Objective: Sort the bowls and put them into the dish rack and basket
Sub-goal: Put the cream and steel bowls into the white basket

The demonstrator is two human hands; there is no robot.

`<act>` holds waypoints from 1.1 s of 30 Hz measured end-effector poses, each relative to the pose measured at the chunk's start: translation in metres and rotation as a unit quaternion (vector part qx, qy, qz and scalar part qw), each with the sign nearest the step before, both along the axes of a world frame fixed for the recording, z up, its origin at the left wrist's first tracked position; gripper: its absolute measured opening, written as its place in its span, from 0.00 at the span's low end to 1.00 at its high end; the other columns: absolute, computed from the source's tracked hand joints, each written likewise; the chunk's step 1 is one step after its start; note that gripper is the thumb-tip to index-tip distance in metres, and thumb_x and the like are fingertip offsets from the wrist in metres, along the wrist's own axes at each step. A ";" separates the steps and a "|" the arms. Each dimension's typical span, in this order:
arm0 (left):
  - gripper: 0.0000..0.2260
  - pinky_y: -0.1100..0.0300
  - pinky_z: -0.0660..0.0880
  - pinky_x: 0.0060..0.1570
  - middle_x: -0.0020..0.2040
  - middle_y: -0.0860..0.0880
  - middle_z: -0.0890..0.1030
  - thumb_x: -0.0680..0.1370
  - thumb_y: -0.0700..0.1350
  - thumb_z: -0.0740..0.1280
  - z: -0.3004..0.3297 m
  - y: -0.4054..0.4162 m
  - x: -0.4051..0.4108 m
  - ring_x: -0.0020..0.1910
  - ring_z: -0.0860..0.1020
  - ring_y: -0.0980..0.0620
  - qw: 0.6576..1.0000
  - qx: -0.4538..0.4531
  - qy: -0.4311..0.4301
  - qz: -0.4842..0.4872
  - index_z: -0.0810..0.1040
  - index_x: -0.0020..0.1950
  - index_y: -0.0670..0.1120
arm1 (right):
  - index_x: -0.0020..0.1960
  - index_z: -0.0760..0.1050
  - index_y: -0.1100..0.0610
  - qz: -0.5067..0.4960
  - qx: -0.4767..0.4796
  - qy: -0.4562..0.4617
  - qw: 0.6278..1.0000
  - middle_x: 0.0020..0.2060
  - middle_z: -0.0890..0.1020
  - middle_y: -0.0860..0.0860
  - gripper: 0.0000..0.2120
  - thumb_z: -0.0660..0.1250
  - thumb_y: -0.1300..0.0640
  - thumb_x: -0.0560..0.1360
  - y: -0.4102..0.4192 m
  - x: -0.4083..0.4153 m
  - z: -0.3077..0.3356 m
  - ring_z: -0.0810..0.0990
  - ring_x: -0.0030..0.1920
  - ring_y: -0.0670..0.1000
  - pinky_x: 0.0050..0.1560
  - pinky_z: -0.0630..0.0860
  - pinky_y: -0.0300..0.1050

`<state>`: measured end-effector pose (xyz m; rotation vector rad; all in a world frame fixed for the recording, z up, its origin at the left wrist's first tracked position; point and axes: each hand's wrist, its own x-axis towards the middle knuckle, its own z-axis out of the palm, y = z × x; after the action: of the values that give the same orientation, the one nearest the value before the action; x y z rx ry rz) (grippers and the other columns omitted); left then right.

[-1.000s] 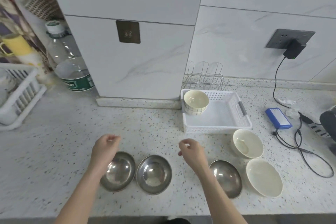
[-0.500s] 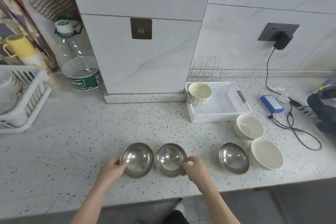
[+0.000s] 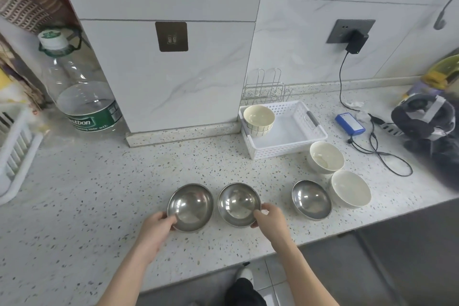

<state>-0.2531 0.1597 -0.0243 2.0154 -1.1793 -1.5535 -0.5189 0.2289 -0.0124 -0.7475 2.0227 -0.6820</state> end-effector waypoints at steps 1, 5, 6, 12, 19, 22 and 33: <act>0.03 0.64 0.58 0.20 0.41 0.42 0.82 0.78 0.40 0.65 -0.001 -0.002 -0.003 0.25 0.62 0.54 1.000 0.002 -0.001 -0.002 0.79 0.48 0.44 | 0.59 0.75 0.52 -0.009 -0.004 0.003 1.000 0.29 0.84 0.48 0.13 0.63 0.57 0.75 0.000 -0.002 0.000 0.67 0.21 0.43 0.23 0.66 0.36; 0.04 0.64 0.57 0.22 0.42 0.40 0.82 0.77 0.40 0.66 -0.009 -0.010 -0.016 0.25 0.63 0.53 1.000 0.008 -0.006 0.000 0.79 0.49 0.41 | 0.62 0.74 0.54 -0.024 -0.005 0.012 1.000 0.31 0.85 0.49 0.16 0.62 0.57 0.75 -0.006 -0.014 0.001 0.71 0.24 0.44 0.24 0.67 0.37; 0.04 0.64 0.57 0.23 0.42 0.41 0.81 0.77 0.41 0.66 -0.011 -0.012 -0.020 0.26 0.63 0.53 1.000 0.008 -0.008 0.004 0.79 0.49 0.41 | 0.63 0.74 0.55 -0.032 -0.003 0.009 0.999 0.32 0.85 0.49 0.16 0.62 0.57 0.75 -0.008 -0.018 0.000 0.73 0.26 0.44 0.25 0.68 0.37; 0.05 0.64 0.55 0.23 0.42 0.42 0.83 0.77 0.41 0.66 -0.018 -0.019 -0.056 0.26 0.61 0.53 0.999 0.013 -0.007 0.048 0.79 0.46 0.39 | 0.45 0.74 0.61 -0.083 -0.002 -0.017 0.996 0.35 0.85 0.54 0.06 0.60 0.60 0.72 -0.030 -0.049 -0.008 0.67 0.25 0.47 0.25 0.64 0.38; 0.05 0.63 0.58 0.23 0.41 0.43 0.81 0.78 0.41 0.66 -0.020 -0.027 -0.118 0.26 0.64 0.53 0.996 -0.001 -0.010 0.093 0.78 0.46 0.39 | 0.35 0.69 0.58 -0.059 0.007 0.005 0.998 0.32 0.81 0.55 0.06 0.60 0.60 0.71 -0.053 -0.088 -0.007 0.70 0.29 0.51 0.29 0.65 0.41; 0.06 0.63 0.57 0.23 0.41 0.43 0.81 0.79 0.41 0.66 -0.021 -0.029 -0.141 0.27 0.63 0.52 0.993 -0.008 -0.005 0.115 0.78 0.46 0.38 | 0.41 0.72 0.61 -0.022 0.016 0.005 1.000 0.41 0.85 0.58 0.06 0.60 0.59 0.73 -0.064 -0.100 -0.008 0.75 0.33 0.53 0.33 0.70 0.44; 0.08 0.61 0.58 0.25 0.45 0.40 0.80 0.79 0.42 0.65 -0.022 -0.034 -0.169 0.28 0.63 0.52 0.988 -0.020 0.005 0.152 0.77 0.50 0.37 | 0.53 0.73 0.58 0.048 0.014 0.014 0.999 0.43 0.85 0.56 0.10 0.61 0.56 0.74 -0.079 -0.131 -0.005 0.83 0.46 0.54 0.40 0.77 0.46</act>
<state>-0.4218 0.1253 -0.0463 2.0448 -0.8431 -1.3777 -0.6504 0.1498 -0.0173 -0.8358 2.0041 -0.5890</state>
